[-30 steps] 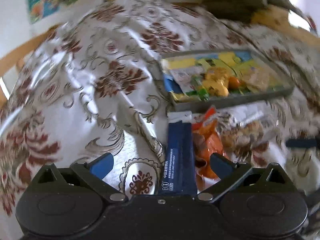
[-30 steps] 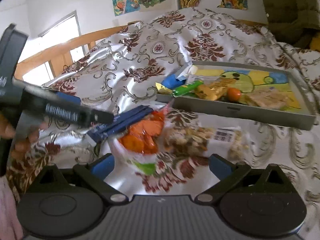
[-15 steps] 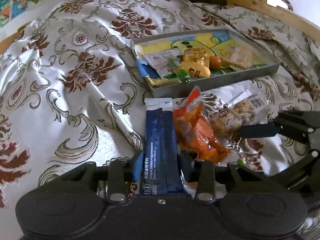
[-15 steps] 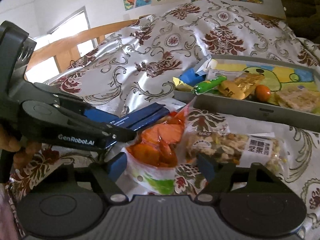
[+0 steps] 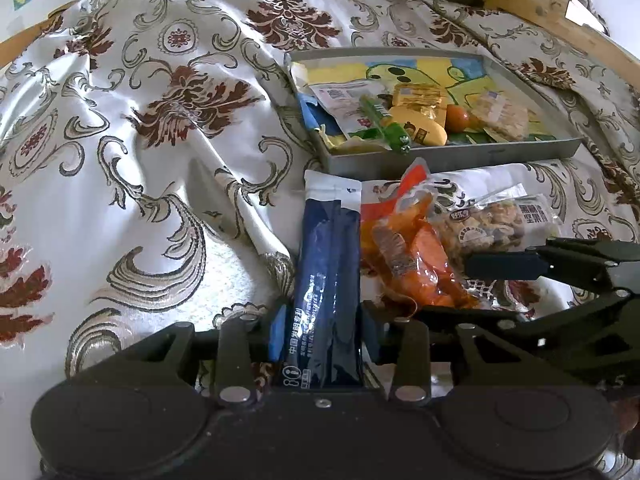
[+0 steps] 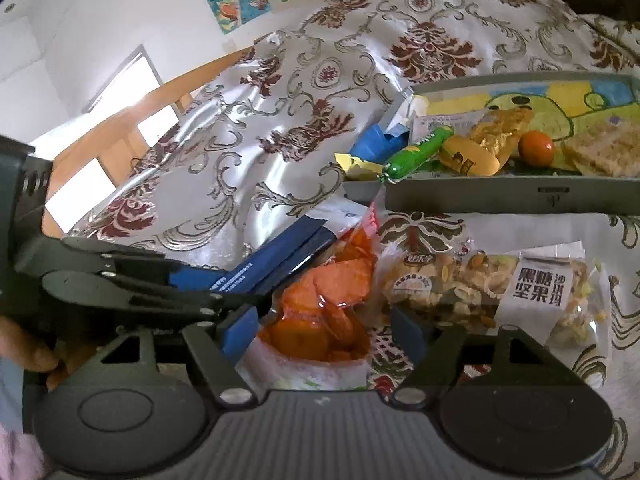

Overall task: Organize snacks
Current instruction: 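Close the right tool on the orange dried-fruit bag while the left tool grasps the blue stick packet, then lift the orange bag with the right tool while the left tool lifts the blue packet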

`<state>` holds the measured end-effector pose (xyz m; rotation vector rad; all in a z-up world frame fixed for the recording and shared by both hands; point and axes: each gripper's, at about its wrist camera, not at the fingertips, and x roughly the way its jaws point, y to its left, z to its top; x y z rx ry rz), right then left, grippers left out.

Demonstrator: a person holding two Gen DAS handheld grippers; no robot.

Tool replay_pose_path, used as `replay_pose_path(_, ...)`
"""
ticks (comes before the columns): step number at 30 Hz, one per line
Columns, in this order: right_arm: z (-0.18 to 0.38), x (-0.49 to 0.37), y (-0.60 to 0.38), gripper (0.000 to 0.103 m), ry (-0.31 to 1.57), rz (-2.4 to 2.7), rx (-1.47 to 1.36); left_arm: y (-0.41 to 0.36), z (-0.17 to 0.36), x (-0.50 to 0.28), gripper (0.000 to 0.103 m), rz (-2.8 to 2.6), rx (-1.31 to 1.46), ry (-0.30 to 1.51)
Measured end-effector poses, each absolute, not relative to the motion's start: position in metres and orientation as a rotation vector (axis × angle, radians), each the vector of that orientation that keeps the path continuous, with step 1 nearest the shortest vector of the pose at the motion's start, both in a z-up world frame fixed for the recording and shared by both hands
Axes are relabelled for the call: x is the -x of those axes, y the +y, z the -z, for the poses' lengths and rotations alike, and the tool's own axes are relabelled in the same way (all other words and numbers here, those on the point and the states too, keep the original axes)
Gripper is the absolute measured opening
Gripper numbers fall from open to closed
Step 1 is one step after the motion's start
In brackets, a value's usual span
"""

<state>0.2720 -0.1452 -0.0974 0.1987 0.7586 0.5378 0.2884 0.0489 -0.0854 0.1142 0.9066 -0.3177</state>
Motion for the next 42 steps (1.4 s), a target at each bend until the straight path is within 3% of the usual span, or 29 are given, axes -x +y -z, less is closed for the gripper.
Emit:
replay_pose_path(8, 0.112, -0.28, -0.148, 0.075, 0.808, -0.522, -0.3, 0.052, 0.085, -0.289, 0.039, 0.313, -0.1, 0.911)
replay_pose_path(10, 0.113, -0.279, -0.149, 0.064, 0.808, -0.517, -0.296, 0.05, 0.085, -0.288, 0.037, 0.311, -0.113, 0.906)
replay_pose_path(17, 0.108, -0.275, -0.148, 0.057, 0.807, -0.526, -0.284, 0.052, 0.082, -0.284, 0.033, 0.289, -0.12, 0.886)
replay_pose_path(18, 0.107, -0.274, -0.148, 0.051, 0.802, -0.524, -0.281, 0.052, 0.081, -0.284, 0.032, 0.285, -0.117, 0.885)
replay_pose_path(42, 0.068, -0.221, -0.148, 0.05, 0.639, -0.463, -0.062, 0.061, 0.048, -0.256, 0.031, 0.185, 0.026, 0.655)
